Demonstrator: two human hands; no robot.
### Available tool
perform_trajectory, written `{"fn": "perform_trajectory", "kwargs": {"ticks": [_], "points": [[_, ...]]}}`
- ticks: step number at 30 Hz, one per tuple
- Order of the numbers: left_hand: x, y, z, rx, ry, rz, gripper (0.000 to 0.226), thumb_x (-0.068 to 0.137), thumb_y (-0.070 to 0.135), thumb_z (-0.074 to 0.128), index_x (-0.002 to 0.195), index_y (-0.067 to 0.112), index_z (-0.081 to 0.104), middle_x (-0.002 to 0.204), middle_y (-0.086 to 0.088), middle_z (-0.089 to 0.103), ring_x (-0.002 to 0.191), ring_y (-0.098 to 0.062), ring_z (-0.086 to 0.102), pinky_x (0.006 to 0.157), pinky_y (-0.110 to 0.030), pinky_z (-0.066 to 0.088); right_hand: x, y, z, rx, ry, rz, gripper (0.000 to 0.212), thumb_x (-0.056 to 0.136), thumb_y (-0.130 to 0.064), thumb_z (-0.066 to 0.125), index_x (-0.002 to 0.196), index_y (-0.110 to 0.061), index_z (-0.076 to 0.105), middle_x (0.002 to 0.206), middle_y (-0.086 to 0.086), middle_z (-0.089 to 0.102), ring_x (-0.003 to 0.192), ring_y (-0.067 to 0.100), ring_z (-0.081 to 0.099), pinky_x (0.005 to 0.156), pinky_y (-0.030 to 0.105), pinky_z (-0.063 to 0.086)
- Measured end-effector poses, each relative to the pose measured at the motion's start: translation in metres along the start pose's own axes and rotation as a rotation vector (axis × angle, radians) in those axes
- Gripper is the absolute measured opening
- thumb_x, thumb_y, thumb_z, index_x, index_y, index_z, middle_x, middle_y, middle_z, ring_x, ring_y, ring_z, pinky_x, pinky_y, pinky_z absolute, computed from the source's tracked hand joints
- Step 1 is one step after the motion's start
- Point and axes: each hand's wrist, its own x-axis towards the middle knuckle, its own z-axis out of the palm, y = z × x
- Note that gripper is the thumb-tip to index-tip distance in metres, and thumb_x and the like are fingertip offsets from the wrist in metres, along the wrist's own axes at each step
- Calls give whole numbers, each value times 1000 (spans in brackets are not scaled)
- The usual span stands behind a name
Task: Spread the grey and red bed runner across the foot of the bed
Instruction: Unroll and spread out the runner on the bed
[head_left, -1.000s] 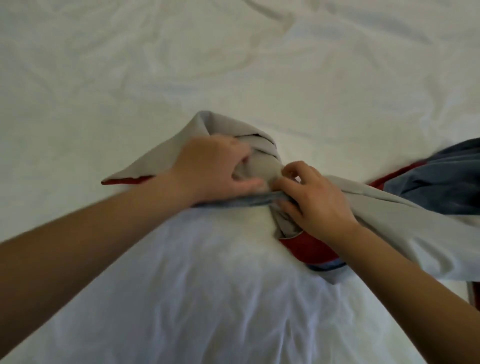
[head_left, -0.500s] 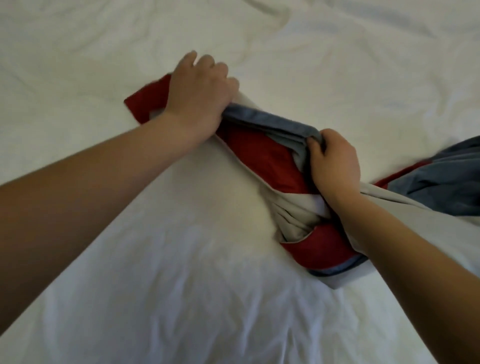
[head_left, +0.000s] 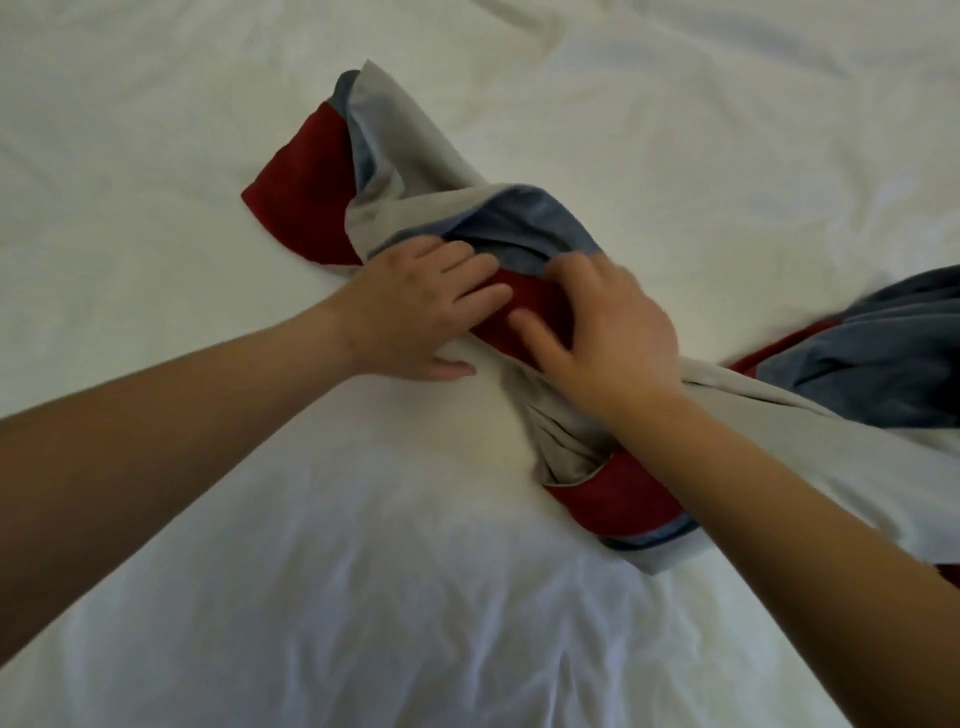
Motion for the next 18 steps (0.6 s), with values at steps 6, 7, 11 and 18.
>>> {"fn": "perform_trajectory", "kwargs": {"ticks": [6, 7, 11, 18], "points": [[-7, -7, -1, 62, -124, -215, 13, 83, 5, 55, 81, 6, 67, 86, -15, 69, 79, -31, 66, 70, -37, 53, -11, -10, 10, -315, -223, -70, 32, 82, -25, 60, 112, -18, 60, 112, 7, 59, 102, 30, 54, 81, 38, 41], [-9, -5, -4, 46, -98, -219, 10, 79, 1, 57, 73, 5, 65, 75, -14, 68, 71, -30, 65, 66, -36, 52, -13, -14, 11, -295, -204, -80, 23, 83, -18, 57, 104, -16, 63, 106, 7, 61, 96, 30, 56, 76, 37, 40], [-41, -1, -13, -18, 15, -188, 13, 75, -5, 54, 66, 4, 58, 56, -16, 58, 48, -29, 56, 46, -32, 45, -24, -33, 8, -237, -194, -132, 12, 84, -8, 54, 94, -11, 61, 90, 8, 63, 75, 28, 58, 55, 34, 37], [-140, 31, -29, 1, 52, -96, 19, 78, -3, 60, 65, 9, 63, 55, -8, 60, 46, -23, 56, 41, -27, 46, -63, -64, 17, -110, -244, -362, 12, 79, -3, 60, 87, -6, 68, 83, 12, 67, 73, 31, 62, 58, 36, 47]]}}
